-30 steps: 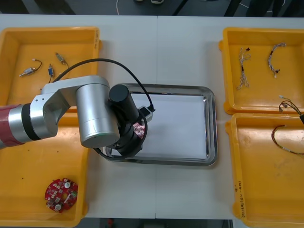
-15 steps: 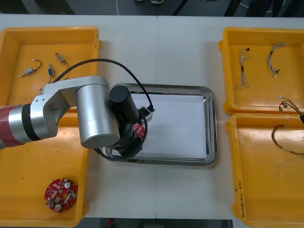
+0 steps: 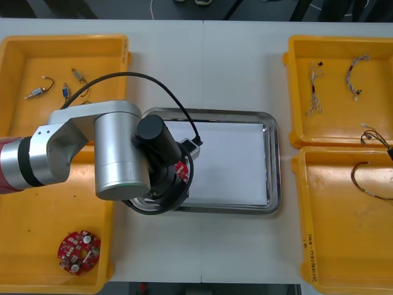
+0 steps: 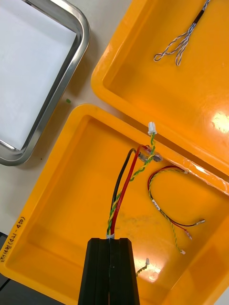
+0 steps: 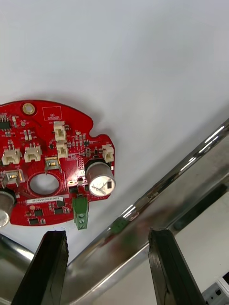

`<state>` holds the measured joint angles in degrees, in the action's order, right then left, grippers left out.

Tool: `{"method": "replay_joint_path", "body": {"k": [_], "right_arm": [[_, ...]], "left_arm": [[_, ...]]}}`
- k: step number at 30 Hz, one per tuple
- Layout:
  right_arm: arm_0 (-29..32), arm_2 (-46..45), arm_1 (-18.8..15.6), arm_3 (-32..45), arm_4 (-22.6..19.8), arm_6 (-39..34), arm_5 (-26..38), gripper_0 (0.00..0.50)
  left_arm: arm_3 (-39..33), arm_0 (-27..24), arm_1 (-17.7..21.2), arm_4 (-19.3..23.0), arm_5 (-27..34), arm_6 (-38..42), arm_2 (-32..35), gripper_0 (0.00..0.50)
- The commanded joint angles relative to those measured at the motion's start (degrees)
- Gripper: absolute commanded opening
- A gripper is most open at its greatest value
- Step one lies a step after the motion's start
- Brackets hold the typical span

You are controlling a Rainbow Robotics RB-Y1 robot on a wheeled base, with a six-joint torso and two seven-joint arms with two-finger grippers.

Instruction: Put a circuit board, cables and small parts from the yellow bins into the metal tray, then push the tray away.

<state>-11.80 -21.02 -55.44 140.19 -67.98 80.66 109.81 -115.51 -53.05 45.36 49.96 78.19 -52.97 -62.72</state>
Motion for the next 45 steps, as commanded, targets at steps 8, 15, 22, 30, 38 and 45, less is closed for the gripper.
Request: {"method": "replay_joint_path", "body": {"k": [8, 15, 22, 30, 38, 45], "right_arm": [[-3.67, 4.58, -4.86, 4.04, -0.57, -1.73, 0.19, 0.000], [-8.68, 10.47, -5.30, 6.24, -0.57, -2.26, 0.19, 0.000], [-17.91, 20.75, -5.74, 5.80, -0.57, -2.87, 0.19, 0.000], [-28.63, 35.26, -5.47, 5.10, 0.48, -1.99, 0.19, 0.000], [-36.02, 46.15, -1.34, 0.79, 1.36, 3.81, 0.19, 0.000], [-37.95, 47.21, 4.81, -5.19, 1.80, 10.49, 0.19, 0.000]], "left_arm": [[-6.30, -0.21, 5.35, 5.41, 8.20, 3.92, 10.16, 0.500], [-7.71, 3.13, 6.15, 8.14, 13.92, 3.92, 20.00, 0.500], [-7.88, 4.97, 7.02, 11.30, 21.56, 3.92, 30.20, 0.500], [-6.65, 5.24, 6.94, 13.15, 31.23, 4.45, 39.60, 0.500], [-2.52, 5.33, 6.85, 12.71, 31.81, 5.50, 45.67, 0.500], [2.14, 5.33, 6.32, 8.66, 31.81, 5.59, 48.75, 0.500]]}}
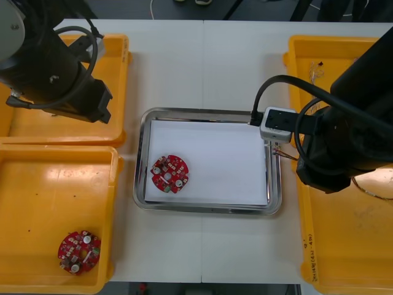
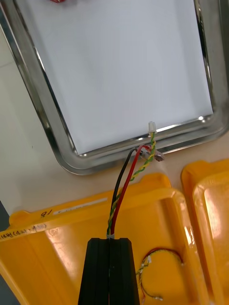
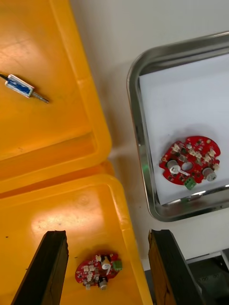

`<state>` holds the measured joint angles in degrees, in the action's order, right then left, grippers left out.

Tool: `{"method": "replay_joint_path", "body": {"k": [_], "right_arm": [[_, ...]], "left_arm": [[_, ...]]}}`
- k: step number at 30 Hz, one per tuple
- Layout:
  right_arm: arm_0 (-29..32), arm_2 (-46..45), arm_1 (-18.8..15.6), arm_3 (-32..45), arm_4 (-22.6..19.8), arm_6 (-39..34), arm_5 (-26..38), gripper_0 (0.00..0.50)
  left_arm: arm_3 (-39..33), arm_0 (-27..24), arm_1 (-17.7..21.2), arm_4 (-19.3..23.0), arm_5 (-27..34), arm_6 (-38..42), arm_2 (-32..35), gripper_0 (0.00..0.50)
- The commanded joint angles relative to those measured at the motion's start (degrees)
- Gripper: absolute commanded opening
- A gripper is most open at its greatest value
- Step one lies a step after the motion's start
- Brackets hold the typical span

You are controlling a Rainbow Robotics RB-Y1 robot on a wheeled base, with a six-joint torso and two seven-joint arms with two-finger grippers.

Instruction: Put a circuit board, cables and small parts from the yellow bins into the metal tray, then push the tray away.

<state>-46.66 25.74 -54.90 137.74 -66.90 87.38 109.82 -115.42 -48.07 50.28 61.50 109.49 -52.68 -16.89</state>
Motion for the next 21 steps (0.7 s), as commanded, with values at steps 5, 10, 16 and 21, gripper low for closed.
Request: {"method": "replay_joint_path", "body": {"k": [5, 10, 16, 21], "right_arm": [[-4.84, 1.51, 8.14, -5.82, 1.42, 4.64, 0.18, 0.000], [-6.25, 5.81, 10.86, -6.52, 5.38, 4.90, 0.18, 0.000], [-6.33, 9.77, 14.29, -8.37, 10.30, 4.90, 0.18, 0.000], [-6.33, 12.49, 17.63, -11.27, 13.46, 5.08, 0.18, 0.000]], "left_arm": [[5.39, 0.34, 1.31, -6.30, 0.51, 5.22, 3.71, 0.500], [9.25, 0.43, 0.78, -9.11, 0.51, 5.48, 4.94, 0.500], [13.91, 0.34, -0.19, -12.45, -0.85, 5.48, 6.35, 0.500], [17.95, 0.34, -1.59, -14.74, -4.10, 5.92, 6.79, 0.500]]}}
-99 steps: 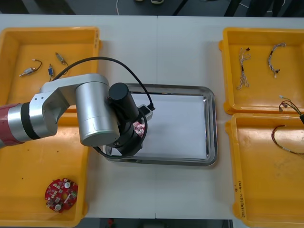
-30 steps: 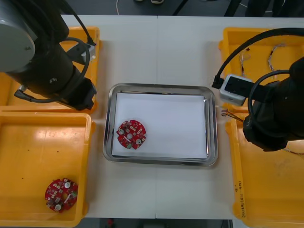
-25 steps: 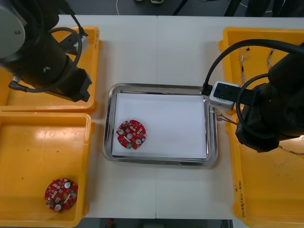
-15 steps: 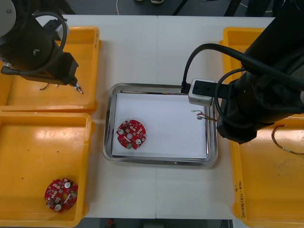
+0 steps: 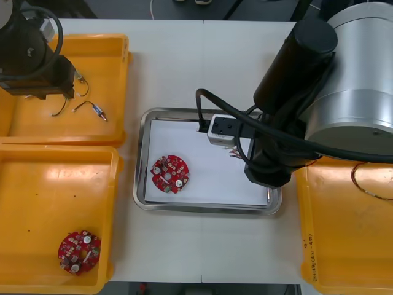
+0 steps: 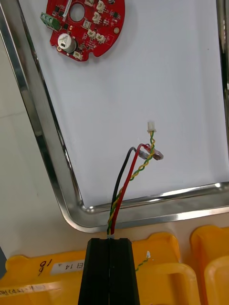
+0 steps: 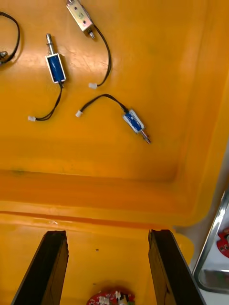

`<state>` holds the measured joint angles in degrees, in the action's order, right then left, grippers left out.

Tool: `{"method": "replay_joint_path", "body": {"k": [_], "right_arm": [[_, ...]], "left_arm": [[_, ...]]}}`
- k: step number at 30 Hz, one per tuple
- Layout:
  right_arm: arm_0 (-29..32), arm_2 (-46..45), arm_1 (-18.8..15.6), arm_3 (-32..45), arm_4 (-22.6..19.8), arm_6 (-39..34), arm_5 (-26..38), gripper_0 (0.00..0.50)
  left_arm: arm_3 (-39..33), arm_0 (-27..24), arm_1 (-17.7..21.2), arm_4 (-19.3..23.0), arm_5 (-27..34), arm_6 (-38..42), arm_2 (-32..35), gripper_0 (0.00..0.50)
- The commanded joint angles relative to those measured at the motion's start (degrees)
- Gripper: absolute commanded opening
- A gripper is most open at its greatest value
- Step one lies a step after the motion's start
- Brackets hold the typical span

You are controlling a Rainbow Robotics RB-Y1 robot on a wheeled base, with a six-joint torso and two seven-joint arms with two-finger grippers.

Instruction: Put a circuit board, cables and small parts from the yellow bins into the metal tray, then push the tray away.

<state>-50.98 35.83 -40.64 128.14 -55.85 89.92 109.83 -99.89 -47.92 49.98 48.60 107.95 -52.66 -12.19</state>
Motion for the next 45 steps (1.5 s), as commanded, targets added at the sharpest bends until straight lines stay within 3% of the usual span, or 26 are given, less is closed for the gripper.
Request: {"method": "replay_joint_path", "body": {"k": [1, 7, 22, 33, 45], "right_arm": [[-2.01, 3.19, 3.99, -2.36, 3.12, 2.63, 0.17, 0.000], [-0.87, 6.53, 6.72, -5.62, 8.04, 2.72, -0.58, 0.000], [3.17, 11.63, 9.09, -12.91, 15.86, 3.25, -7.61, 0.000], [4.93, 12.69, 9.88, -17.39, 18.06, 3.25, -13.06, 0.002], [8.36, 15.23, 10.76, -19.06, 22.19, 2.11, -15.26, 0.039]], "left_arm": [[3.13, 0.10, -1.64, -2.02, -3.19, 6.08, 2.34, 0.500], [6.91, -0.51, -3.75, -3.16, -5.56, 6.96, 3.05, 0.500], [15.17, -2.36, -8.58, -4.92, -9.60, 8.72, 2.96, 0.500], [22.81, -4.73, -11.31, -6.24, -12.59, 10.04, 2.96, 0.500], [32.39, -7.89, -13.42, -6.94, -16.90, 10.65, 2.96, 0.500]]}}
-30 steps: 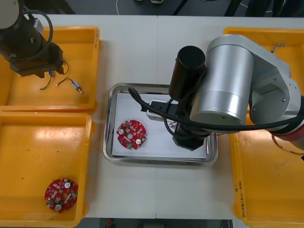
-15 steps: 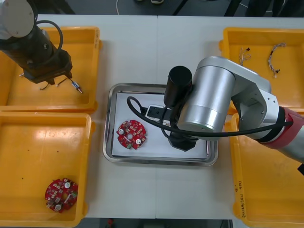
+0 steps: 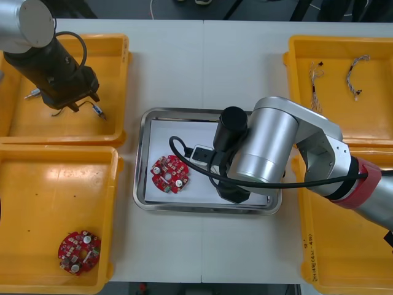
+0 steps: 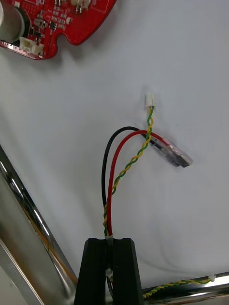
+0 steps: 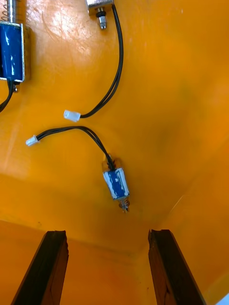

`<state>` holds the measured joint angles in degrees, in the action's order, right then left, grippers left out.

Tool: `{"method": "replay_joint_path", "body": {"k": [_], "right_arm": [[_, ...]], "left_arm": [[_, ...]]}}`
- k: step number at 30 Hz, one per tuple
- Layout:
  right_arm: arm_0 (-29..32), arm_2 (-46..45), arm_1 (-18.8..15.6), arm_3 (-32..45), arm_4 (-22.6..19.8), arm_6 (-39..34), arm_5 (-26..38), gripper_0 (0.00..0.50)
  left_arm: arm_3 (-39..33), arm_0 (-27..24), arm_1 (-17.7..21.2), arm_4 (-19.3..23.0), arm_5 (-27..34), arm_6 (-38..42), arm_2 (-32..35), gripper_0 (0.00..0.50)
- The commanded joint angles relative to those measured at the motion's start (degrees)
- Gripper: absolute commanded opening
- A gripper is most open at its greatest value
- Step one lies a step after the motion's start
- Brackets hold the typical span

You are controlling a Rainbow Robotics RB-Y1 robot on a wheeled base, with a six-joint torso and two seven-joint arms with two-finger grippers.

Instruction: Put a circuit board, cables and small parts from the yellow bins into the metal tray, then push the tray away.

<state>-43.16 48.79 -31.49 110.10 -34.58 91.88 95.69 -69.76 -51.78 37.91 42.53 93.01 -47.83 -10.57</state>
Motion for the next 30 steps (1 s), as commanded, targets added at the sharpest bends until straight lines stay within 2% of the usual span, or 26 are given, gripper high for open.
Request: {"method": "replay_joint_path", "body": {"k": [1, 12, 16, 19, 21, 23, 25, 30], "right_arm": [[0.63, 2.27, 1.78, -1.47, 0.92, -0.04, -1.39, 0.039], [1.07, 2.27, 2.66, -1.64, 1.71, -1.01, -1.47, 0.040], [1.68, 2.45, 2.57, -1.55, 1.88, -1.27, -1.47, 0.083], [1.68, 2.62, 2.57, -1.64, 2.06, -1.53, -1.47, 0.142], [1.59, 2.62, 2.66, -1.55, 2.15, -1.62, -1.47, 0.214], [1.59, 2.62, 2.75, -1.55, 2.41, -1.71, -1.47, 0.423], [1.59, 2.62, 2.75, -1.55, 3.12, -1.80, -1.47, 0.500], [1.59, 2.01, 2.66, -0.94, 4.26, -2.06, -1.03, 0.500]], "left_arm": [[3.22, -4.30, -1.43, -0.96, -2.49, 5.90, 1.34, 0.500], [12.10, -7.28, -3.10, -1.58, -7.14, 6.52, 0.99, 0.500], [15.09, -7.90, -3.46, -1.05, -10.05, 6.96, -1.56, 0.500], [15.88, -7.90, -3.81, -0.87, -10.75, 7.04, -2.35, 0.500], [16.23, -7.90, -4.07, -0.61, -10.57, 7.13, -2.35, 0.500], [16.32, -7.90, -4.33, -0.43, -10.31, 7.31, -2.71, 0.500], [16.32, -7.81, -4.42, -0.26, -10.05, 7.48, -3.32, 0.500], [17.02, -7.81, -4.77, 0.44, -9.96, 7.92, -4.38, 0.500]]}}
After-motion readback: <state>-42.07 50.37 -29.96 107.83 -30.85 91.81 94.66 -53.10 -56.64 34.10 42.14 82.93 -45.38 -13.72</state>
